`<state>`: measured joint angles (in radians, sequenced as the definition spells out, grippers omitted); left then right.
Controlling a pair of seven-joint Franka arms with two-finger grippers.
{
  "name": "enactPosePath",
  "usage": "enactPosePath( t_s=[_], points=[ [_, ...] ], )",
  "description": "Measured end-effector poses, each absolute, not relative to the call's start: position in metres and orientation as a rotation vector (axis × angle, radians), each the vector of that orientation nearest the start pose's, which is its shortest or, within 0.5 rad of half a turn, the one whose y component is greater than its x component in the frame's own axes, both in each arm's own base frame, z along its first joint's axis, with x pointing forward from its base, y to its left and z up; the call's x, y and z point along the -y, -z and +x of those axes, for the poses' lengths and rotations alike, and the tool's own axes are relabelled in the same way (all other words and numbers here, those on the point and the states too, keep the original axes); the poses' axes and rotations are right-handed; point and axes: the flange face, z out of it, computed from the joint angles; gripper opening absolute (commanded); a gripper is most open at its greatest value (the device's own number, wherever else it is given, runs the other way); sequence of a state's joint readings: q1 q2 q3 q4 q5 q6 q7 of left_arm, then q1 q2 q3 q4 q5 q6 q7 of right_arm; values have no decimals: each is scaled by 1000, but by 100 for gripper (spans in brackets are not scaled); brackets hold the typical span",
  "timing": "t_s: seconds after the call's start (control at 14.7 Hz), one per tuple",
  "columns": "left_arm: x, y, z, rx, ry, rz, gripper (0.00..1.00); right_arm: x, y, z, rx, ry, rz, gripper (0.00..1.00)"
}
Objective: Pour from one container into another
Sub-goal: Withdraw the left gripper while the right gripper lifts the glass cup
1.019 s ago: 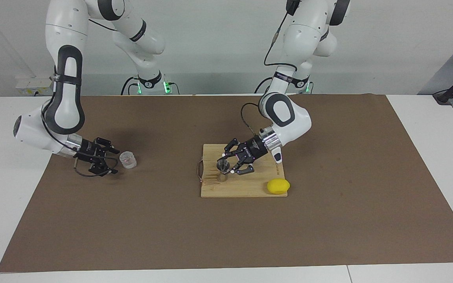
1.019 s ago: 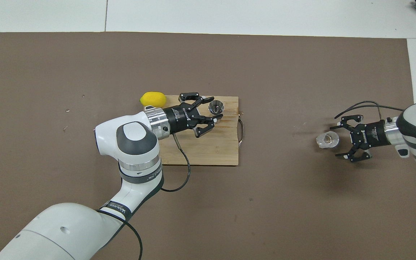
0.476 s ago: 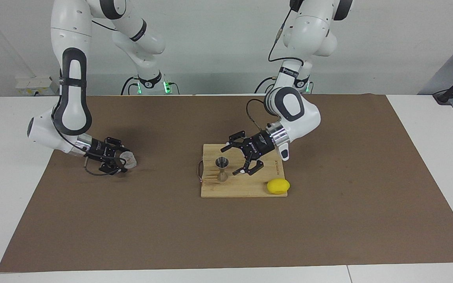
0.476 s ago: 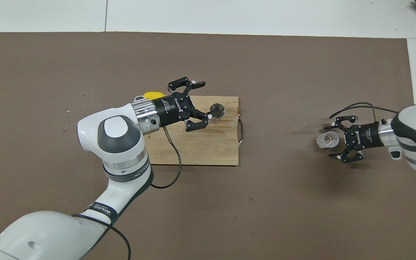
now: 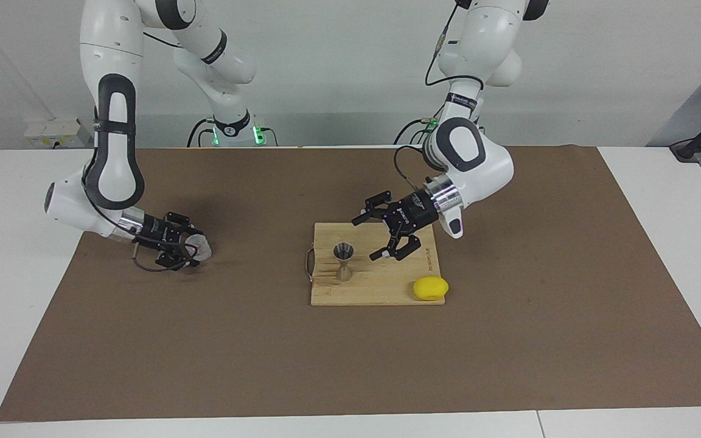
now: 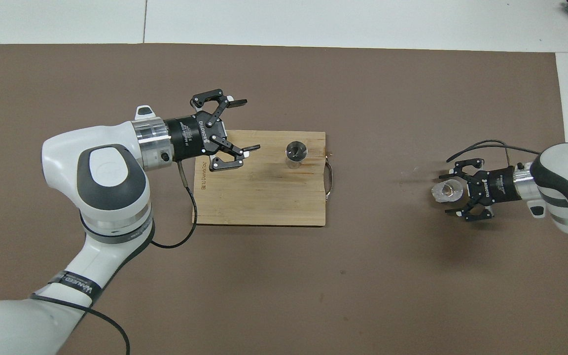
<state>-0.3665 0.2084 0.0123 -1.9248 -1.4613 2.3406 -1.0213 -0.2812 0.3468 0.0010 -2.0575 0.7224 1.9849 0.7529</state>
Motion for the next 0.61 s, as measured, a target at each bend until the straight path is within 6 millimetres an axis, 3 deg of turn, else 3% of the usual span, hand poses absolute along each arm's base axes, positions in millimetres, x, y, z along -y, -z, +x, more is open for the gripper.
enactPosePath(
  t_s=[0.2,0.61],
  points=[
    [179,-436,599,-1544,469,1610,100,113,-252,543,-1734,-702,-1895,1],
    [113,-485,611,-1441,5,2100,100,113,-265,546,-1734,-675,-1889,0]
  ],
)
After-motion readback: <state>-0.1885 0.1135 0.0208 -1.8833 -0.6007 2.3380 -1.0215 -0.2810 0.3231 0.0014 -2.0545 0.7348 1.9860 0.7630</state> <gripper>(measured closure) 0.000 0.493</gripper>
